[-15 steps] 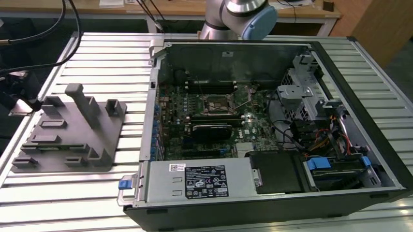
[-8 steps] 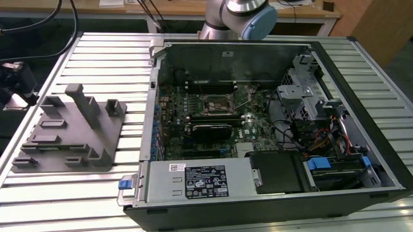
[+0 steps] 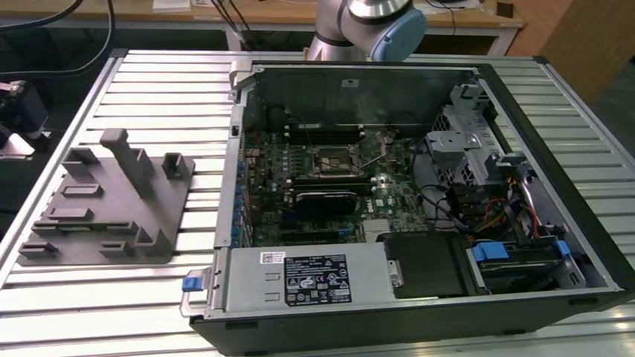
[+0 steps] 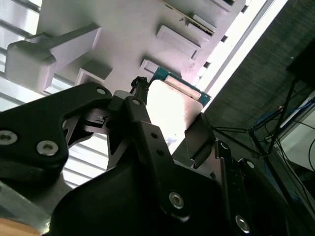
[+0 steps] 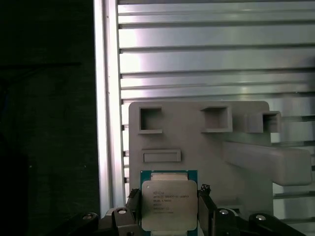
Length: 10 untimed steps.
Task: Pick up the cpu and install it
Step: 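Pick up the cpu and move it towards the insertion slot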
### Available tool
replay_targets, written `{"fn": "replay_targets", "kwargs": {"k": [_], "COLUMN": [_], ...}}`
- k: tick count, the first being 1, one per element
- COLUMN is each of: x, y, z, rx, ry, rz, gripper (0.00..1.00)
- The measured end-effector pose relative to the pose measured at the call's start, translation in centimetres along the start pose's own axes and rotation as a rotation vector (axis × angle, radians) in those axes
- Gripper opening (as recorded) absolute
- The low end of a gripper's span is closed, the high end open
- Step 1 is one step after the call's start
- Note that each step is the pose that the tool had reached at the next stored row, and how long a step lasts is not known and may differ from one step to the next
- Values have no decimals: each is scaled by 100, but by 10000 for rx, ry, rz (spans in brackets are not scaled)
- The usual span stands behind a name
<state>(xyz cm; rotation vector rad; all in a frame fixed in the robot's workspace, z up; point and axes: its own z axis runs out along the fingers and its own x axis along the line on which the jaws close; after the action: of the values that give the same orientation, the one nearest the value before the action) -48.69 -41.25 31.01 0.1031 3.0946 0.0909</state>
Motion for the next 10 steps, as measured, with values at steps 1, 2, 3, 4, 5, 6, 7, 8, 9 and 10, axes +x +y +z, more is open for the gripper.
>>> {"fn": "replay_targets", "kwargs": {"k": [1, 2, 3, 4, 5, 6, 7, 8, 9, 10], "x": [-1, -2, -2, -3, -4, -5, -6, -6, -7, -8], "y": [2, 4, 6, 8, 10, 12, 13, 14, 15, 16], "z": [-21, -40, -58, -77, -97, -116, -134, -154, -172, -188], "rx": [0, 1, 0, 0, 0, 0, 0, 0, 0, 0], "ry": [1, 1, 0, 0, 0, 0, -1, 0, 0, 1], "rz": [0, 0, 0, 0, 0, 0, -1, 0, -1, 0], "gripper": [54, 54, 54, 54, 54, 54, 54, 54, 54, 54]}}
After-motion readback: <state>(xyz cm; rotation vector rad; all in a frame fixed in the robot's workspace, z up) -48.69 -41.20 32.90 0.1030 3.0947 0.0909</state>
